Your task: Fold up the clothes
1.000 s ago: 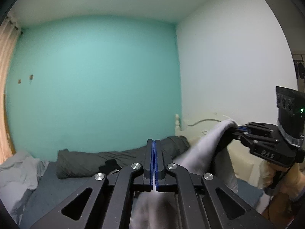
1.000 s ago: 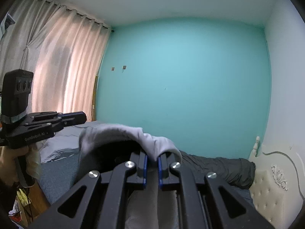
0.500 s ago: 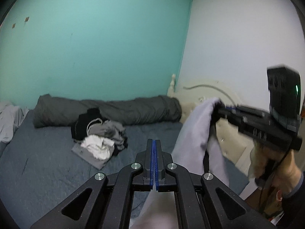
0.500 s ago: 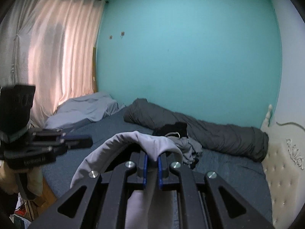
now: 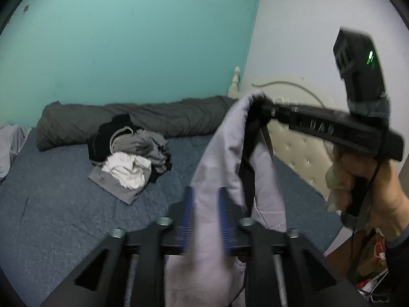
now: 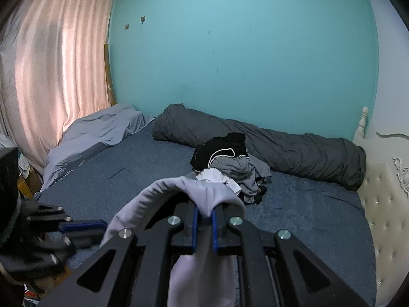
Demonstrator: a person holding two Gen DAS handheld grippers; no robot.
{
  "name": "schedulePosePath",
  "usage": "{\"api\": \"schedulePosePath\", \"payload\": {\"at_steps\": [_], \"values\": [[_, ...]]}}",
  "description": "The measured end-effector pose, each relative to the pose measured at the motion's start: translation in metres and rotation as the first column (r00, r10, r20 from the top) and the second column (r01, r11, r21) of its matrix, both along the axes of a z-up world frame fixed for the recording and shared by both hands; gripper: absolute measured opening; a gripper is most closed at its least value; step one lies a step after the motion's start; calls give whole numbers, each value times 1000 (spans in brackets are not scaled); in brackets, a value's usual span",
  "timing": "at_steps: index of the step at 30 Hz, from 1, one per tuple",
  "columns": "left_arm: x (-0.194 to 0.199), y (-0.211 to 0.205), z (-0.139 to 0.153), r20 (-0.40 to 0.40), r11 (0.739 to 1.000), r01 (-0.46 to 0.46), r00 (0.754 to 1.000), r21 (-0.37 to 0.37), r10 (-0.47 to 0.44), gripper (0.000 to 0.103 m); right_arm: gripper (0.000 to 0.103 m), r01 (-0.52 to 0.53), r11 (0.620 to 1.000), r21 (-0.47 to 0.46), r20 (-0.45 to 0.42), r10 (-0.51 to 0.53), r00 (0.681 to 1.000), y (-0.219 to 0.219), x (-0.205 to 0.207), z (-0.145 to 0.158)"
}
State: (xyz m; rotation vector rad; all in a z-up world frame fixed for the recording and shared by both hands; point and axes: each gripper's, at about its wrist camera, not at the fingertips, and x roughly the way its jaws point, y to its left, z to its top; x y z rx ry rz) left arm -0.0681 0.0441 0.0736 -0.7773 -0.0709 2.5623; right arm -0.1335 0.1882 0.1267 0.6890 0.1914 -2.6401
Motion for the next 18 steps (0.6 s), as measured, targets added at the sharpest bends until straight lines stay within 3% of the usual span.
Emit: {"api": "schedulePosePath", "payload": {"at_steps": [2, 5, 9, 17, 18], "values": [[-11, 5, -13, 25, 1000, 3, 1000, -12, -3, 32, 8, -3, 1000, -2, 7, 3, 1000, 1, -3, -4], [-13, 2, -22, 40, 999, 8, 999, 35, -9, 34, 8, 13, 1000, -1, 20, -13, 1000, 4, -7, -9], [-9, 5, -24, 30, 998, 30, 999, 50, -31, 57, 8, 28, 1000, -5, 33, -27, 999, 11, -16, -15], [-30, 17, -44, 69, 1000, 9, 998, -10, -8, 57, 8, 8, 1000, -10, 36, -7, 999, 8, -19, -18], [-33, 16, -47, 73, 1000, 6, 997, -5, -5, 51, 8, 3, 1000, -9, 34, -2, 999, 8, -18, -18]]}}
